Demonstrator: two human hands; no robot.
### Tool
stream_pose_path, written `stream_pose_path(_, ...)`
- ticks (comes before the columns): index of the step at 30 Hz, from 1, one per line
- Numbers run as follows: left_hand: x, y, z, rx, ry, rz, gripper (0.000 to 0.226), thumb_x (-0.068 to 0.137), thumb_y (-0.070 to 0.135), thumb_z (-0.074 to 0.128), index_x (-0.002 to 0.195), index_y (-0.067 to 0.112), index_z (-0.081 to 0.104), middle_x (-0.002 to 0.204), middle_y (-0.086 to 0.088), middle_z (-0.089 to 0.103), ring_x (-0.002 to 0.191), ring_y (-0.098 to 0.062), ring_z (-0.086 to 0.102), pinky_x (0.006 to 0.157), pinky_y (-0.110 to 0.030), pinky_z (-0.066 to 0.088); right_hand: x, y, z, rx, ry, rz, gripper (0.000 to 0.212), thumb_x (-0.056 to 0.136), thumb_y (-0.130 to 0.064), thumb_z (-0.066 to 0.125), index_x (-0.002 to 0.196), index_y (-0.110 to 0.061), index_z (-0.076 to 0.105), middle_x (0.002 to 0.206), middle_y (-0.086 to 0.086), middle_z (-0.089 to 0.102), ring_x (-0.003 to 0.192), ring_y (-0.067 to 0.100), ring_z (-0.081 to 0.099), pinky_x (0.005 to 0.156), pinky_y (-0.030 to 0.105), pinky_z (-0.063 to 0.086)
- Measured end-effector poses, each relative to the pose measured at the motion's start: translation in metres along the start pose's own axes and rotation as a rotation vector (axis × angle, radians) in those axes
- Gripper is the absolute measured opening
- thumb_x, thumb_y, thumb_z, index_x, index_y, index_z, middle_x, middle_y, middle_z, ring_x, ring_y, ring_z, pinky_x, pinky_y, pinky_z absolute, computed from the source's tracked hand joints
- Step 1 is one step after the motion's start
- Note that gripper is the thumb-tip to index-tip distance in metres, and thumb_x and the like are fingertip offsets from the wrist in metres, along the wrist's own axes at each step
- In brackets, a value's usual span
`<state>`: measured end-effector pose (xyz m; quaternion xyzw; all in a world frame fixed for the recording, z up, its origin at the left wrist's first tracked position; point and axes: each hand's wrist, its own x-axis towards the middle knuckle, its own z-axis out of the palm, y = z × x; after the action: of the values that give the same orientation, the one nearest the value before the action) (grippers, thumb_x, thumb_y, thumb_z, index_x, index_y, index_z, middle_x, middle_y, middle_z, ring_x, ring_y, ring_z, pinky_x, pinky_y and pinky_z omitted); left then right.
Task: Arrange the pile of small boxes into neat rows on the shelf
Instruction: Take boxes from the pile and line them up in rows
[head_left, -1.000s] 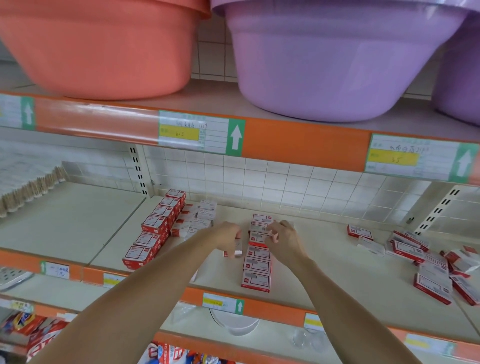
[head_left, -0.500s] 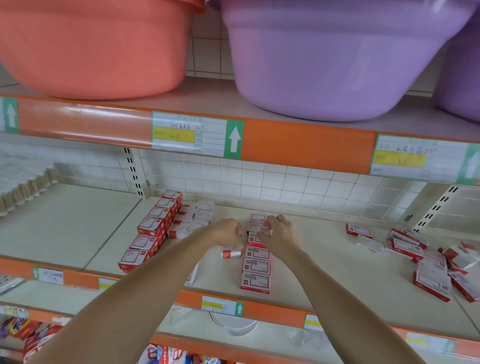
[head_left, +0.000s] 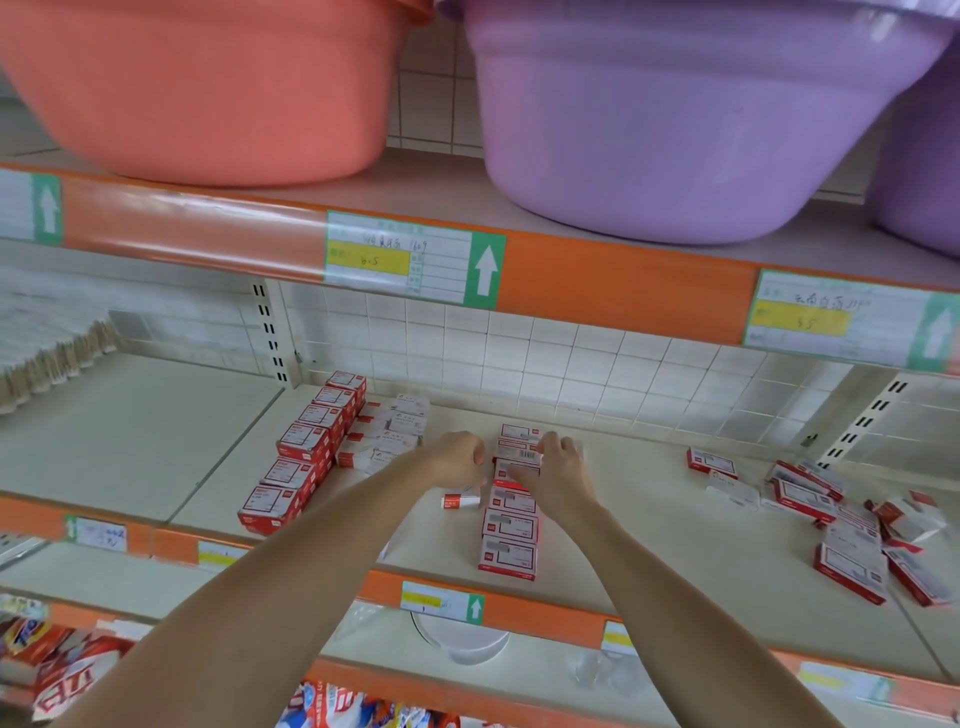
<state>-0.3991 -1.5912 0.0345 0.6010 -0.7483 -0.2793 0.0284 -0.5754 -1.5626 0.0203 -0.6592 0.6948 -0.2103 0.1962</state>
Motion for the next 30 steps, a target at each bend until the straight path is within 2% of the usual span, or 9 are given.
stream_pose_path(4, -0.003, 0.005, 0.002, -0.015, 0.05, 0.004, 0.021, 0.096, 0.024, 0.054, 0.112, 0.012, 0.058, 0.108, -0.005, 0.063, 0.1, -0.024, 0.062, 0.082, -0.033, 0.05, 0.004, 0.004, -0.004, 0.012, 0.05, 0.036, 0.036, 0.097, -0.036, 0.054, 0.124, -0.011, 0.051, 0.126, 0.009, 0.049, 0.116, 0.024, 0.045, 0.093, 0.035, 0.043)
stream_pose_path(7, -0.003, 0.006, 0.004, -0.018, 0.1, 0.01, 0.017, 0.096, 0.021, 0.051, 0.108, 0.011, 0.059, 0.103, -0.006, 0.064, 0.097, -0.024, 0.064, 0.08, -0.034, 0.052, 0.009, 0.004, -0.01, -0.012, 0.054, 0.03, 0.029, 0.098, -0.027, 0.05, 0.122, -0.01, 0.054, 0.126, 0.01, 0.051, 0.117, 0.025, 0.043, 0.095, 0.037, 0.044)
stream_pose_path(13, 0.0, 0.006, 0.001, 0.006, 0.208, 0.039, 0.026, 0.093, 0.022, 0.06, 0.117, 0.011, 0.058, 0.114, -0.006, 0.062, 0.103, -0.023, 0.06, 0.09, -0.036, 0.052, 0.025, -0.003, -0.015, -0.088, 0.003, -0.008, 0.036, 0.094, -0.018, 0.051, 0.13, -0.012, 0.054, 0.13, 0.006, 0.052, 0.124, 0.026, 0.042, 0.1, 0.038, 0.043)
stream_pose_path(18, 0.005, 0.003, -0.001, -0.009, 0.209, 0.05, 0.032, 0.091, 0.022, 0.059, 0.122, 0.012, 0.056, 0.119, -0.004, 0.06, 0.105, -0.021, 0.058, 0.088, -0.033, 0.05, 0.04, -0.008, -0.008, -0.177, -0.037, -0.032, 0.041, 0.095, -0.02, 0.049, 0.136, -0.017, 0.049, 0.133, 0.005, 0.052, 0.124, 0.026, 0.043, 0.102, 0.041, 0.041)
stream_pose_path(23, 0.012, 0.0, -0.002, -0.037, 0.178, 0.043, 0.039, 0.089, 0.021, 0.061, 0.126, 0.013, 0.055, 0.124, -0.004, 0.058, 0.11, -0.022, 0.056, 0.094, -0.037, 0.05, 0.053, -0.004, -0.002, -0.196, -0.057, -0.005, 0.042, 0.096, -0.016, 0.046, 0.138, -0.018, 0.047, 0.133, 0.005, 0.054, 0.124, 0.027, 0.047, 0.1, 0.042, 0.045)
stream_pose_path(26, 0.014, -0.003, -0.002, -0.029, 0.171, 0.05, 0.037, 0.09, 0.019, 0.058, 0.126, 0.012, 0.055, 0.124, -0.004, 0.058, 0.111, -0.022, 0.055, 0.095, -0.036, 0.049, 0.063, 0.002, -0.004, -0.198, -0.083, -0.038, 0.038, 0.101, -0.024, 0.044, 0.139, -0.02, 0.048, 0.135, 0.003, 0.056, 0.125, 0.027, 0.047, 0.1, 0.042, 0.044)
stream_pose_path(30, 0.017, -0.003, -0.001, -0.052, 0.161, 0.039, 0.035, 0.089, 0.015, 0.057, 0.124, 0.013, 0.054, 0.12, -0.003, 0.057, 0.109, -0.021, 0.054, 0.094, -0.035, 0.049, 0.07, 0.004, -0.004, -0.251, -0.134, -0.081, 0.04, 0.101, -0.024, 0.05, 0.141, -0.022, 0.047, 0.137, 0.003, 0.055, 0.126, 0.027, 0.046, 0.102, 0.041, 0.043)
